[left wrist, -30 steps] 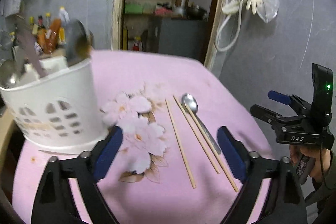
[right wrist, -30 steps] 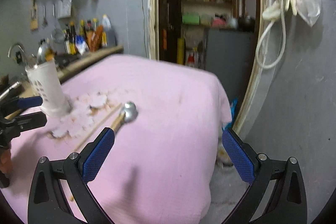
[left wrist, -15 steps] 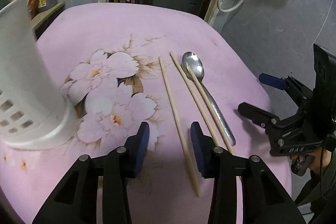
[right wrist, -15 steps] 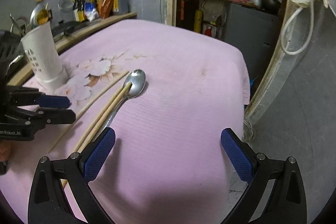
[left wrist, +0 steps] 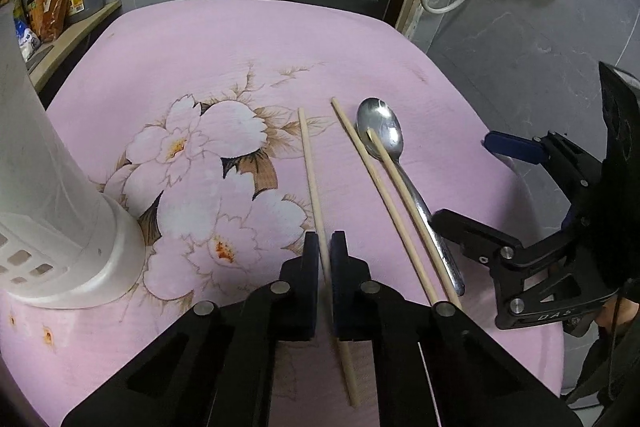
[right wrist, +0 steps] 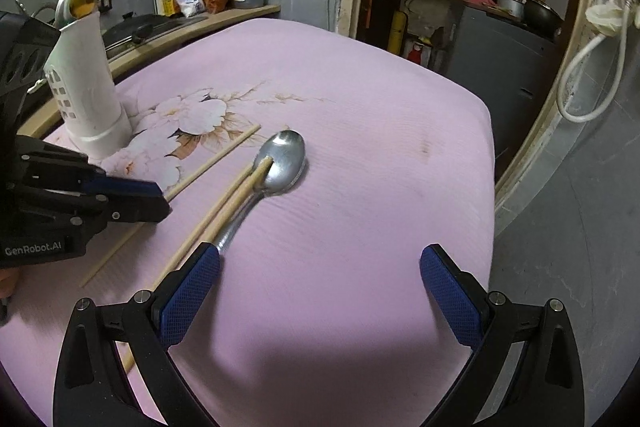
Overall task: Organize utensils
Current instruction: 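Close the left tool on a chopstick while the right tool grasps the steel spoon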
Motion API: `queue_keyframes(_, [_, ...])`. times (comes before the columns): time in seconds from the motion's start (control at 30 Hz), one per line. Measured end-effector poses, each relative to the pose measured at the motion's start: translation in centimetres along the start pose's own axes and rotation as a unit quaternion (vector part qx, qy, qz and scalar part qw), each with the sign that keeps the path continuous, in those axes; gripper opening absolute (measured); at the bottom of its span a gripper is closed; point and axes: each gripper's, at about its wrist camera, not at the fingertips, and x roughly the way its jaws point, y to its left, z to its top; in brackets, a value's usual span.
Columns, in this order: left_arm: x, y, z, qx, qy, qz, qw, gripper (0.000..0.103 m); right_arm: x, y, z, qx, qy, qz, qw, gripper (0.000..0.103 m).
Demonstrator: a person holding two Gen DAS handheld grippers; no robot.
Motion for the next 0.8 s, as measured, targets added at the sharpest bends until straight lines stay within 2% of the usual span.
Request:
queue_keyframes(0.37, [-1.8,1.1,-1.3,-0.03,-0.016,0.026,0.9991,0.002,2.1,1.6,1.9,-0.035,0.025,-0.032,0.999,0.101])
queue_keyframes(0.57, [-3.0,1.5,-2.5,-0.051,-0.023,0.034,0.9979,0.002,3.4,1.4,3.4,-0.031,0.029,-0.045,0.998,0.1])
queue_keyframes(0.8, [-3.5,1.3,-2.7,-0.056,-0.021,0.042,0.9973,0.003,4.6,1.7,4.6,-0.027,0.041,-0.035,0.998,0.08])
